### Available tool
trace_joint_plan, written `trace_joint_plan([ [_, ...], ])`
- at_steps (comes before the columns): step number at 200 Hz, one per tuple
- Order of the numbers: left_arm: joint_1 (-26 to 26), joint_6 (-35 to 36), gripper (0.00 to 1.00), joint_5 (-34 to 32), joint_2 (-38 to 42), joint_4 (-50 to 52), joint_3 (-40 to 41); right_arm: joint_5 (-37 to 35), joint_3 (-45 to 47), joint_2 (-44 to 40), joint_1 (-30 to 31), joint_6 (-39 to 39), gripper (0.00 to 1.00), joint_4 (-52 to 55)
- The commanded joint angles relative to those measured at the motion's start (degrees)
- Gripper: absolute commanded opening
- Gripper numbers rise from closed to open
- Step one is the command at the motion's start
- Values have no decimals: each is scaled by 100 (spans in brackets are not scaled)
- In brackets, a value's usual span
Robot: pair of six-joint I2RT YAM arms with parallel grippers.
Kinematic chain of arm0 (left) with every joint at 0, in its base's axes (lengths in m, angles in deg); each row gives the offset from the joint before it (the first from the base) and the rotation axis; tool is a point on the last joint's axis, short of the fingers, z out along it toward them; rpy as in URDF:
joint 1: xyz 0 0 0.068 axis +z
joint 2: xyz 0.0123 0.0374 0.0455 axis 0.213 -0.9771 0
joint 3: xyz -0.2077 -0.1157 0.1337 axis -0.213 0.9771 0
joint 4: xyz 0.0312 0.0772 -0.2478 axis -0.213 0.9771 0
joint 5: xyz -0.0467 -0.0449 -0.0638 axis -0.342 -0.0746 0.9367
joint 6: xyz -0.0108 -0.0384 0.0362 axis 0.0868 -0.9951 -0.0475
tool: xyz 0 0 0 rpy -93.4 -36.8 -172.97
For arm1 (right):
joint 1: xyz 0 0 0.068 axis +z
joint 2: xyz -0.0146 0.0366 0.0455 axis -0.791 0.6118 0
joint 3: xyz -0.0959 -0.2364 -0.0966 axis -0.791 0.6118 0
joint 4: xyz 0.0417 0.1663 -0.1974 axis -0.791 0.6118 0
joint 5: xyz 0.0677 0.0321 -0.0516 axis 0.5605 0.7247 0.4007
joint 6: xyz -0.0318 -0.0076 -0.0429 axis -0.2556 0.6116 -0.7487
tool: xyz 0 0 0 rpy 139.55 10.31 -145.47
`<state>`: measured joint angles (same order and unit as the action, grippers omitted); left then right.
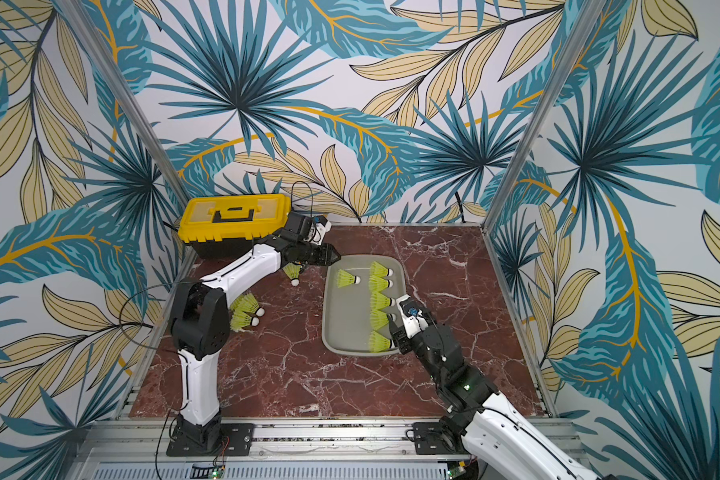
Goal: Put the shuttlecocks into the storage box
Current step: Place the shuttlecock in the storage box, then pick up the shuttlecock at the center of the board.
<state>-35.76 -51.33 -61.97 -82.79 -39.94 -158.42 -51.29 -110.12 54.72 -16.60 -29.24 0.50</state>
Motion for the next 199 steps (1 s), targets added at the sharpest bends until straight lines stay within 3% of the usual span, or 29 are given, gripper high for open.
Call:
trace_joint_plan([
  [1,137,-66,42,-239,457,-199,519,-78,148,-62,7,50,69,-12],
  [108,664,-109,46,-361,1325,-310,1758,-43,186,43,9,103,69,-63],
  [155,978,-71,51,-472,1306,-378,1926,-25,160,181,9,168,69,-66],
  [199,1142,453,57,-970,1005,-376,1738,10,150,230,15,208,69,-57],
])
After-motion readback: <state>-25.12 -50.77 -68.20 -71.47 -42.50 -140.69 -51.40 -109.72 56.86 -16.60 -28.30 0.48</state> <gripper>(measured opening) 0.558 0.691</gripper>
